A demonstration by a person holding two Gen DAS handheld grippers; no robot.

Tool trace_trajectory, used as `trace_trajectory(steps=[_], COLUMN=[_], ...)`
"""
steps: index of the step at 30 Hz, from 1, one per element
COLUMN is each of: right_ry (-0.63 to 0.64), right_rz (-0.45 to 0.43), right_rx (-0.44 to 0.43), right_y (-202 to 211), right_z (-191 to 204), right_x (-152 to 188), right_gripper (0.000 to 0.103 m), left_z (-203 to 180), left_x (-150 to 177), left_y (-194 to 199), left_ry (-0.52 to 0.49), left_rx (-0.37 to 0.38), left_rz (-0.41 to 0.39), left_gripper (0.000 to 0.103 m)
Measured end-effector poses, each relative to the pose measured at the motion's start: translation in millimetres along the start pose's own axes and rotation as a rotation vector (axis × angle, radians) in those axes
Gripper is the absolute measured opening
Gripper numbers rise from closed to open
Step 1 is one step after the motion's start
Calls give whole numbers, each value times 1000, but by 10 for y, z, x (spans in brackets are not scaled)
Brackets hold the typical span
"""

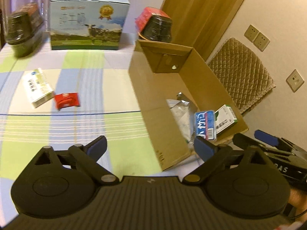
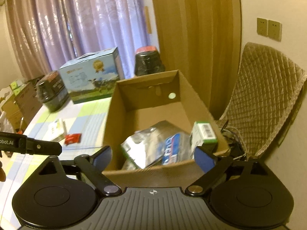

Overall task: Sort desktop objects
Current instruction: 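Move both open tools back over the white medicine box and red candy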

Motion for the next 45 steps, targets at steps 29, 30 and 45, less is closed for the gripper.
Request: trace_trajectory(steps=[29,30,45], right_ry=[199,202,250], right_rz=[135,138,152], right_rx=[-100,-101,-127], right_y=[9,2,-125], right_z=[1209,1226,1538], right_x=[787,796,799], right_gripper=[101,101,101], left_z=[1256,1309,1874], left_x=[702,708,728], left_y=[833,853,998], left_ry=[62,65,32], left_rx=[-157,-166,-259], left_rz=[-69,-72,-39], left_gripper=[102,102,102])
Point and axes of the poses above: each gripper's, at about its wrist camera, not at the fingertips, and y roughly against the way its jaws point, z to its left, x to its underside, the point moved 9 cm from there along -y, roughly the way its jaws point, and after that the axes turned 5 degrees about x, right-handed, at the moved point
